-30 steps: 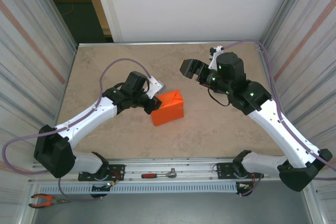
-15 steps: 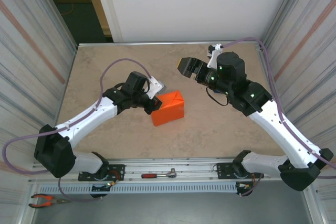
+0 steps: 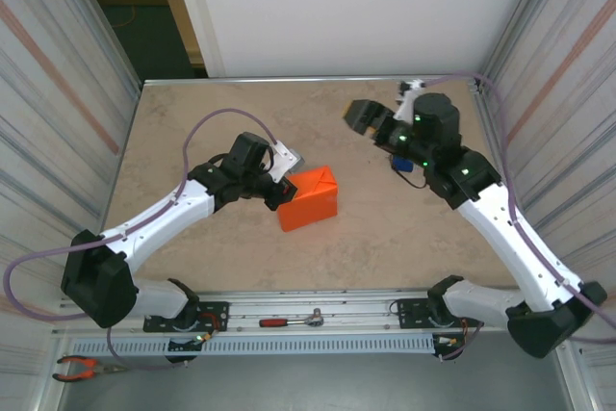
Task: Wrap the gift box in paper
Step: Tear off the tape with the cutter.
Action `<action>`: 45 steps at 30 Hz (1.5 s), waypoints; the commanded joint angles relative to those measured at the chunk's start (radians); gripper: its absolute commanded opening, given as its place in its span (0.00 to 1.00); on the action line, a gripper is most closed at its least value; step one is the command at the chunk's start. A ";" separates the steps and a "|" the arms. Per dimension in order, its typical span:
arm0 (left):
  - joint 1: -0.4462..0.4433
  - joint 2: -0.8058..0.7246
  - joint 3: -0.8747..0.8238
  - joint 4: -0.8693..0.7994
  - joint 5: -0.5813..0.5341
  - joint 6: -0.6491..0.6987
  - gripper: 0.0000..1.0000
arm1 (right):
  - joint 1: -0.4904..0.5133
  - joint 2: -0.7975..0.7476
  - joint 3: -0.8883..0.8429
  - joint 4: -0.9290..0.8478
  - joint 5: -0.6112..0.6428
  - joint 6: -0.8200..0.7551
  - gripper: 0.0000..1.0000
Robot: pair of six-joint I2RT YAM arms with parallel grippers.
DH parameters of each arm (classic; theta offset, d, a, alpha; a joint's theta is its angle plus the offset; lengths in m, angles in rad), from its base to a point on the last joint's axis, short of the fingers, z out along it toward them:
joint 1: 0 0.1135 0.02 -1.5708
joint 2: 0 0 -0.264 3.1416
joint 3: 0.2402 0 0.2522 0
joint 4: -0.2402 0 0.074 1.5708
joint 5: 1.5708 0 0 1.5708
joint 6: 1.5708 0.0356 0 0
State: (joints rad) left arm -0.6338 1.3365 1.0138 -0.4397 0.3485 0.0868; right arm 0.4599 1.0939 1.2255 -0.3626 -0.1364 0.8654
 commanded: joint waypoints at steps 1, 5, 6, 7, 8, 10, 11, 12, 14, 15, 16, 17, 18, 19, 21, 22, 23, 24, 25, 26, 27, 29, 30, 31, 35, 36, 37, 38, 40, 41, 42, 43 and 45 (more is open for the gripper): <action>0.014 -0.006 -0.047 -0.084 -0.030 0.021 0.00 | -0.187 -0.044 -0.098 0.026 -0.068 0.020 0.80; 0.013 0.001 -0.058 -0.082 -0.030 0.021 0.00 | -0.426 0.025 -0.198 0.073 -0.253 0.017 0.74; 0.013 0.004 -0.058 -0.081 -0.029 0.021 0.00 | -0.480 0.055 -0.220 0.091 -0.306 0.028 0.72; 0.013 0.007 -0.058 -0.083 -0.030 0.020 0.00 | -0.527 0.090 -0.245 0.137 -0.366 0.031 0.70; 0.011 0.009 -0.058 -0.083 -0.030 0.020 0.00 | -0.561 0.122 -0.262 0.160 -0.397 0.030 0.69; 0.008 0.018 -0.059 -0.083 -0.034 0.022 0.00 | -0.628 0.215 -0.288 0.228 -0.480 0.037 0.66; 0.007 0.022 -0.059 -0.082 -0.036 0.022 0.00 | -0.651 0.257 -0.297 0.259 -0.515 0.041 0.64; 0.006 0.027 -0.058 -0.083 -0.036 0.021 0.00 | -0.675 0.304 -0.305 0.291 -0.538 0.049 0.60; 0.005 0.039 -0.055 -0.084 -0.034 0.022 0.00 | -0.704 0.379 -0.319 0.382 -0.589 0.059 0.52; 0.002 0.045 -0.052 -0.088 -0.033 0.022 0.00 | -0.714 0.418 -0.317 0.399 -0.599 0.060 0.50; 0.001 0.048 -0.051 -0.088 -0.033 0.022 0.00 | -0.719 0.447 -0.315 0.413 -0.606 0.059 0.48; 0.000 0.051 -0.049 -0.090 -0.037 0.023 0.00 | -0.724 0.477 -0.312 0.428 -0.613 0.058 0.46; -0.001 0.052 -0.050 -0.089 -0.038 0.023 0.00 | -0.724 0.505 -0.308 0.439 -0.617 0.059 0.45; -0.003 0.053 -0.050 -0.090 -0.039 0.023 0.00 | -0.726 0.525 -0.307 0.455 -0.622 0.058 0.43; -0.007 0.054 -0.053 -0.091 -0.045 0.025 0.00 | -0.722 0.569 -0.303 0.485 -0.634 0.063 0.40; -0.010 0.055 -0.054 -0.091 -0.046 0.024 0.00 | -0.720 0.582 -0.302 0.497 -0.638 0.063 0.39; -0.010 0.055 -0.054 -0.090 -0.047 0.024 0.00 | -0.716 0.595 -0.296 0.495 -0.636 0.055 0.39; -0.012 0.056 -0.054 -0.091 -0.045 0.024 0.00 | -0.712 0.604 -0.292 0.492 -0.635 0.048 0.39; -0.013 0.058 -0.054 -0.091 -0.045 0.024 0.00 | -0.708 0.612 -0.288 0.490 -0.634 0.042 0.38; -0.014 0.059 -0.054 -0.091 -0.045 0.025 0.00 | -0.705 0.620 -0.283 0.482 -0.630 0.036 0.38; -0.015 0.061 -0.052 -0.091 -0.044 0.025 0.00 | -0.702 0.627 -0.279 0.476 -0.625 0.030 0.38; -0.015 0.062 -0.052 -0.091 -0.044 0.025 0.00 | -0.697 0.640 -0.273 0.470 -0.618 0.021 0.38; -0.015 0.063 -0.053 -0.091 -0.044 0.024 0.00 | -0.693 0.648 -0.269 0.470 -0.615 0.019 0.39; -0.017 0.062 -0.053 -0.091 -0.045 0.025 0.00 | -0.689 0.654 -0.265 0.468 -0.615 0.016 0.39; -0.017 0.062 -0.054 -0.092 -0.044 0.026 0.00 | -0.674 0.682 -0.247 0.463 -0.612 0.003 0.38; -0.018 0.062 -0.054 -0.094 -0.043 0.026 0.00 | -0.670 0.688 -0.243 0.463 -0.612 0.001 0.37; -0.018 0.062 -0.054 -0.093 -0.043 0.025 0.00 | -0.667 0.694 -0.239 0.461 -0.612 -0.002 0.36; -0.020 0.062 -0.054 -0.093 -0.043 0.025 0.00 | -0.665 0.700 -0.237 0.463 -0.615 -0.004 0.34; -0.021 0.061 -0.054 -0.093 -0.045 0.025 0.00 | -0.662 0.710 -0.231 0.459 -0.615 -0.009 0.32; -0.021 0.061 -0.054 -0.094 -0.045 0.026 0.00 | -0.662 0.713 -0.231 0.459 -0.615 -0.008 0.31; -0.021 0.062 -0.054 -0.093 -0.045 0.025 0.00 | -0.662 0.714 -0.233 0.461 -0.614 -0.006 0.30; -0.021 0.063 -0.054 -0.094 -0.044 0.026 0.00 | -0.662 0.717 -0.235 0.462 -0.615 -0.005 0.29; -0.021 0.066 -0.053 -0.094 -0.042 0.026 0.00 | -0.662 0.721 -0.234 0.464 -0.615 -0.003 0.27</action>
State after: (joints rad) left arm -0.6498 1.3434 0.9993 -0.4103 0.3592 0.0872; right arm -0.2123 1.7950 0.9691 0.1036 -0.7334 0.8814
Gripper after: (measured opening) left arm 0.049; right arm 0.277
